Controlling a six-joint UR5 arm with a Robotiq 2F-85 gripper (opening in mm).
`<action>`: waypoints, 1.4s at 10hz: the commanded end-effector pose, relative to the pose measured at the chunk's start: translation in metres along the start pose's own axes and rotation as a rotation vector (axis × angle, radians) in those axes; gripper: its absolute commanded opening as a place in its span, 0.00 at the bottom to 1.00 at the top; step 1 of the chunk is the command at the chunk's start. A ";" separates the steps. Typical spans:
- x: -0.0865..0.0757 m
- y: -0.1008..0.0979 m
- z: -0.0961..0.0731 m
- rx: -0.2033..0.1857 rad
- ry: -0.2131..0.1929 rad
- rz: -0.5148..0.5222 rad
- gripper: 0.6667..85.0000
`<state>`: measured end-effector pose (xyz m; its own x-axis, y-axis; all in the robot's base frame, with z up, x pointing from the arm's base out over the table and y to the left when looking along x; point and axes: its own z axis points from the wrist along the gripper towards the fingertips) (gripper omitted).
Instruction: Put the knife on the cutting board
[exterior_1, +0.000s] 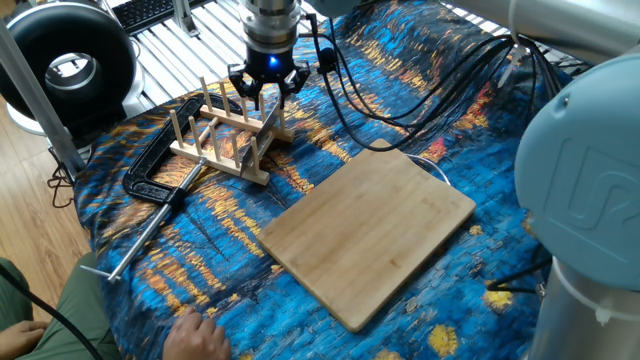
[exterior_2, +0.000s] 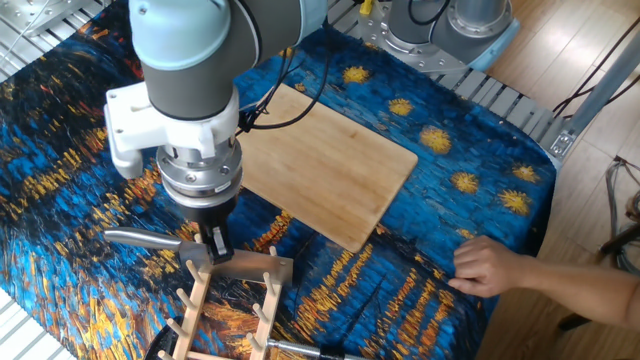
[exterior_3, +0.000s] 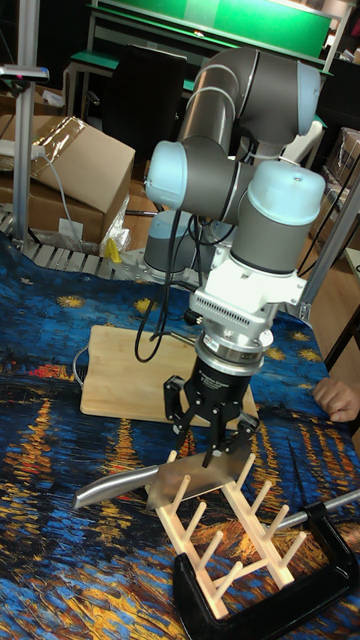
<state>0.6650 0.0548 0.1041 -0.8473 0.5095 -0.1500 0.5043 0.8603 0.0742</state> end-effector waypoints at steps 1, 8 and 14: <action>-0.003 -0.005 0.008 -0.012 -0.031 0.004 0.57; -0.011 0.000 0.019 -0.026 -0.059 0.003 0.59; 0.002 -0.001 0.016 -0.038 -0.018 0.010 0.44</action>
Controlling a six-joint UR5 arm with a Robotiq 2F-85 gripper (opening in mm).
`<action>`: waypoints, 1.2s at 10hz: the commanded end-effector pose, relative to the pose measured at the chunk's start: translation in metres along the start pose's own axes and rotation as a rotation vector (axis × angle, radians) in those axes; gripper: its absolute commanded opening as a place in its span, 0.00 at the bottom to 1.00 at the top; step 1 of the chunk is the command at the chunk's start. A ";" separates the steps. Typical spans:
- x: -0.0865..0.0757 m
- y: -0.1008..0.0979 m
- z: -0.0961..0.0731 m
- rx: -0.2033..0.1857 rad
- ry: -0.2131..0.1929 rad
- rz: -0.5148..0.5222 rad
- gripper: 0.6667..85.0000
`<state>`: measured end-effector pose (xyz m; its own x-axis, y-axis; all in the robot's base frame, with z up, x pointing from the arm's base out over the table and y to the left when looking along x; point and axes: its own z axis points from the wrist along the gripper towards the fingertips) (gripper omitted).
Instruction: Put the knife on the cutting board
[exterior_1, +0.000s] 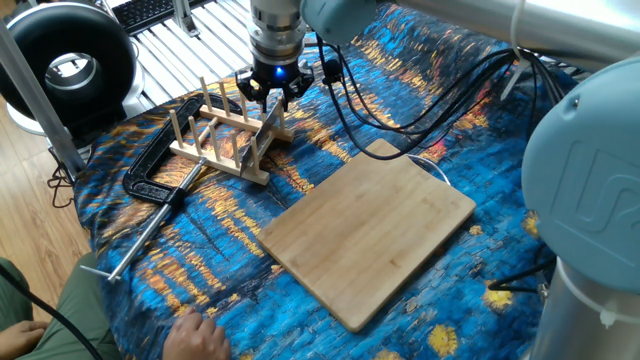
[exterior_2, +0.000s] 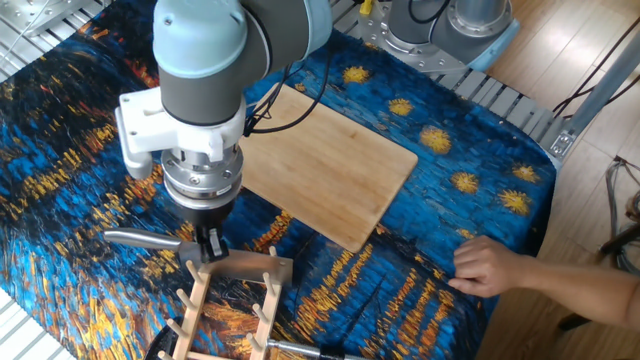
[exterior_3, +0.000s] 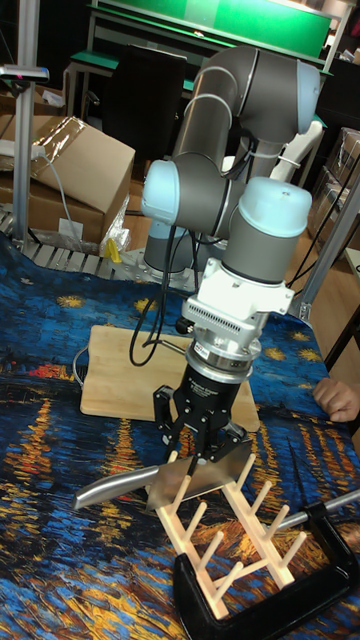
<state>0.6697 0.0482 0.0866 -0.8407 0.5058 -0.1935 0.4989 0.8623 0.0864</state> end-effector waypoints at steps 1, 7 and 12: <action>0.008 0.005 -0.002 -0.031 0.034 0.016 0.42; 0.002 -0.010 -0.002 0.015 0.013 0.006 0.29; -0.005 0.006 -0.002 -0.022 0.004 0.011 0.25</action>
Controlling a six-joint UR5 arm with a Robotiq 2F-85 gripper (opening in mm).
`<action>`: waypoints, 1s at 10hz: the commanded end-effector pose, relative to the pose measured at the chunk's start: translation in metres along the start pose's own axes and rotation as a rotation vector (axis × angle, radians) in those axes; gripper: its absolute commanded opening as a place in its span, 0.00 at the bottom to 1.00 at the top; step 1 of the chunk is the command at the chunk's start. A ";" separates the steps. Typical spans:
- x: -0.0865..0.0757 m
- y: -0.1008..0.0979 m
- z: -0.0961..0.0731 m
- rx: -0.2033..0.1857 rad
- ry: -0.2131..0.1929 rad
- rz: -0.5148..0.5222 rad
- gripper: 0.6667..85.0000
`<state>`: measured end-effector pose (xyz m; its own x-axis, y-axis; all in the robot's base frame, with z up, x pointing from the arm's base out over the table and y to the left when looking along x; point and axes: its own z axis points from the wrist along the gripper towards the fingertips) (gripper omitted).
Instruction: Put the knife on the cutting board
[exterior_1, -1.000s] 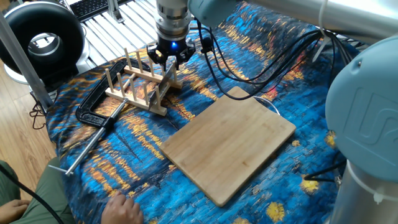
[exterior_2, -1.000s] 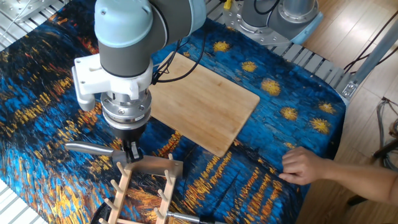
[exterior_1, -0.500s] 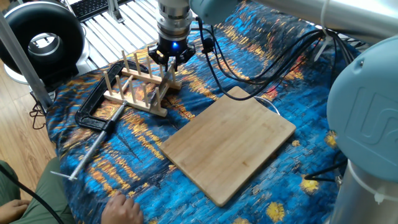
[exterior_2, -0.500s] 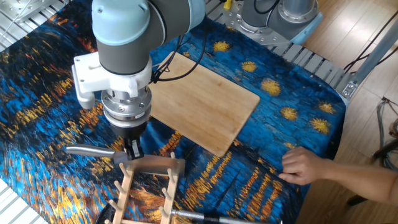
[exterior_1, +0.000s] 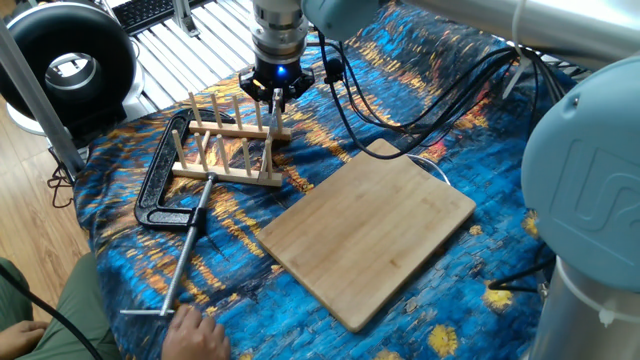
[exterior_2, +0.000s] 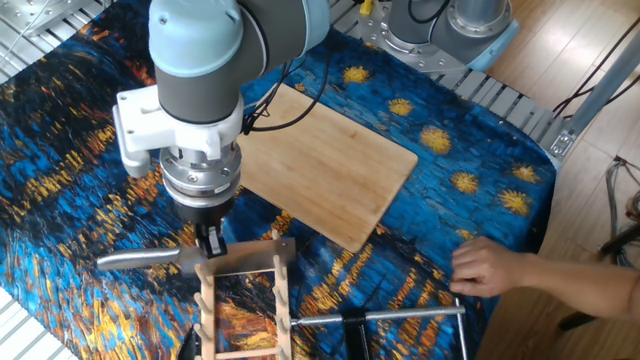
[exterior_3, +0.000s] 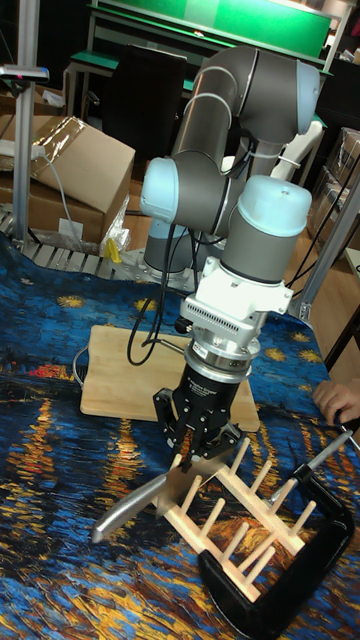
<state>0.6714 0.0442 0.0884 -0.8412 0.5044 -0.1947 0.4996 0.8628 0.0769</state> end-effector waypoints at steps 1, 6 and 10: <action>0.000 0.006 -0.002 -0.022 0.012 0.012 0.25; 0.003 0.014 -0.002 -0.064 0.035 0.022 0.21; 0.008 0.008 -0.003 -0.046 0.060 0.020 0.27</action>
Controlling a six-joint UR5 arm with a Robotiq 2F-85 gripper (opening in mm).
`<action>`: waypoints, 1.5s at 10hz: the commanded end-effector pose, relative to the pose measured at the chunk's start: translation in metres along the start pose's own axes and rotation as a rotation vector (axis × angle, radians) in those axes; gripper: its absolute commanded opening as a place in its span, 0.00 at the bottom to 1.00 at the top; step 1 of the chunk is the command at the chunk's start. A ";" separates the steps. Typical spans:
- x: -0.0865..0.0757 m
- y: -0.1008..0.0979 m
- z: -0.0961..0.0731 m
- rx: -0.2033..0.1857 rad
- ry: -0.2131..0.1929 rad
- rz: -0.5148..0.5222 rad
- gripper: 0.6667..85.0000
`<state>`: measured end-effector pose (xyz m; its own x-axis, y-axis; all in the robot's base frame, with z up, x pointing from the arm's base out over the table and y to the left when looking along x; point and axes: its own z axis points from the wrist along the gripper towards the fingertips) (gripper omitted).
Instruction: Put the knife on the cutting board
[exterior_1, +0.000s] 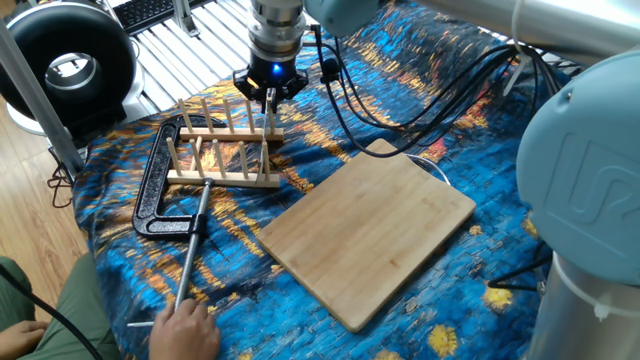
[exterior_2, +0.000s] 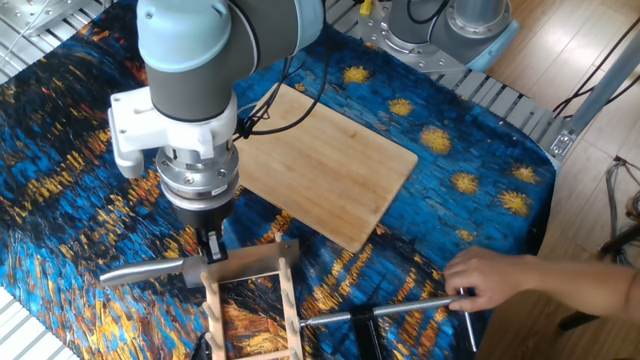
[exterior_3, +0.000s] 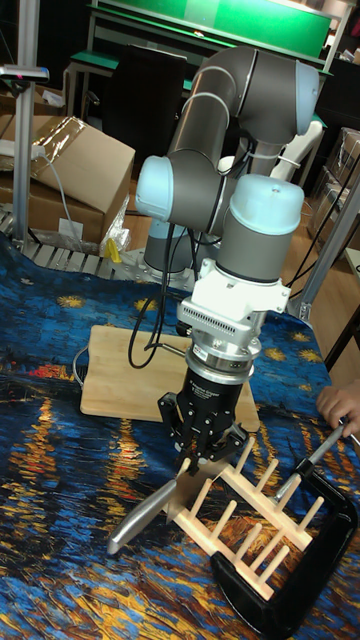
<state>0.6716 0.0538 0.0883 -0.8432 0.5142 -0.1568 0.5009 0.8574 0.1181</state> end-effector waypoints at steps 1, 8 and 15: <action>0.005 -0.003 -0.004 -0.002 0.032 0.010 0.32; 0.013 0.003 -0.006 -0.017 0.052 0.014 0.53; 0.024 0.023 0.001 -0.039 0.065 0.019 0.46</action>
<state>0.6626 0.0786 0.0862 -0.8483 0.5196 -0.1022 0.5045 0.8516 0.1423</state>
